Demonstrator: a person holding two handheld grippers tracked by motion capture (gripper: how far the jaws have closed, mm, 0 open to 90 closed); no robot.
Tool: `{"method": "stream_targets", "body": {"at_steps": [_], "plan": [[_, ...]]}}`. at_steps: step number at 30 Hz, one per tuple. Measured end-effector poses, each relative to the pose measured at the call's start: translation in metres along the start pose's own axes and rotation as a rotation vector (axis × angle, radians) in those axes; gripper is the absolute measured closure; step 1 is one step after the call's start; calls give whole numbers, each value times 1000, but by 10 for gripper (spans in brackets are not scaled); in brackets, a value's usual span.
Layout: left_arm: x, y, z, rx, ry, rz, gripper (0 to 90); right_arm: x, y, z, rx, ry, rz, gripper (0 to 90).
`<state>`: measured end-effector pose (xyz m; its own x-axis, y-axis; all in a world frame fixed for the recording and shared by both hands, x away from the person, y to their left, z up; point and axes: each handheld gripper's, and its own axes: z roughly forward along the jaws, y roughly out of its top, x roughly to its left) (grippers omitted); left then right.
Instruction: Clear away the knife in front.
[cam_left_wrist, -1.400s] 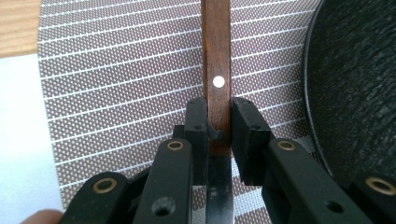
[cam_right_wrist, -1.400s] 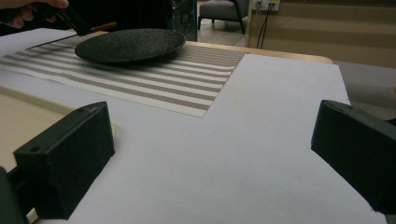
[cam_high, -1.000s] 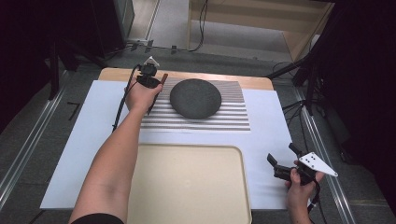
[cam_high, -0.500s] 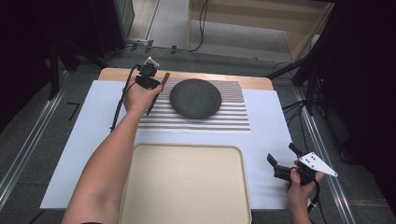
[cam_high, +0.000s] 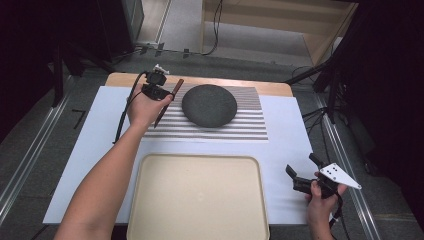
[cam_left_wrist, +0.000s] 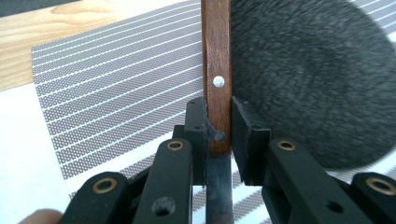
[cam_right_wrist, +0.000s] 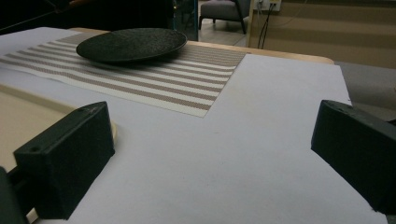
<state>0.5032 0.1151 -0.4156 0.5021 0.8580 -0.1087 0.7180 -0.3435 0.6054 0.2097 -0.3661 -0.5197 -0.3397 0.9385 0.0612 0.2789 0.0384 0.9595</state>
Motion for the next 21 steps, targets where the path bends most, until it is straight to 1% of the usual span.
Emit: {"method": "stream_targets", "body": {"at_steps": [1,2,6,10,12,14,15,17,18,21], "plan": [[0,0,0,0,0,0,769,0,0,0,0,0,0,0],[-2,-1,-4,-5,-15,7,769,0,0,0,0,0,0,0],[-8,-6,-12,-16,-29,16,769,0,0,0,0,1,-1,0],[-11,-11,-18,-23,-38,22,769,0,0,0,-1,1,1,0],[-14,-14,-22,-25,-31,29,769,0,0,0,-3,2,3,0],[-15,-18,-25,-25,-42,37,769,0,0,0,-4,1,4,0],[-16,-20,-27,-27,-39,40,769,0,0,0,-4,1,4,0],[-17,-25,-32,-36,-47,43,769,0,0,0,-2,2,4,0],[-17,-25,-32,-36,-47,43,769,0,0,0,-2,2,4,0],[-21,-31,-40,-44,-56,58,769,0,0,0,-1,2,4,0]]}}
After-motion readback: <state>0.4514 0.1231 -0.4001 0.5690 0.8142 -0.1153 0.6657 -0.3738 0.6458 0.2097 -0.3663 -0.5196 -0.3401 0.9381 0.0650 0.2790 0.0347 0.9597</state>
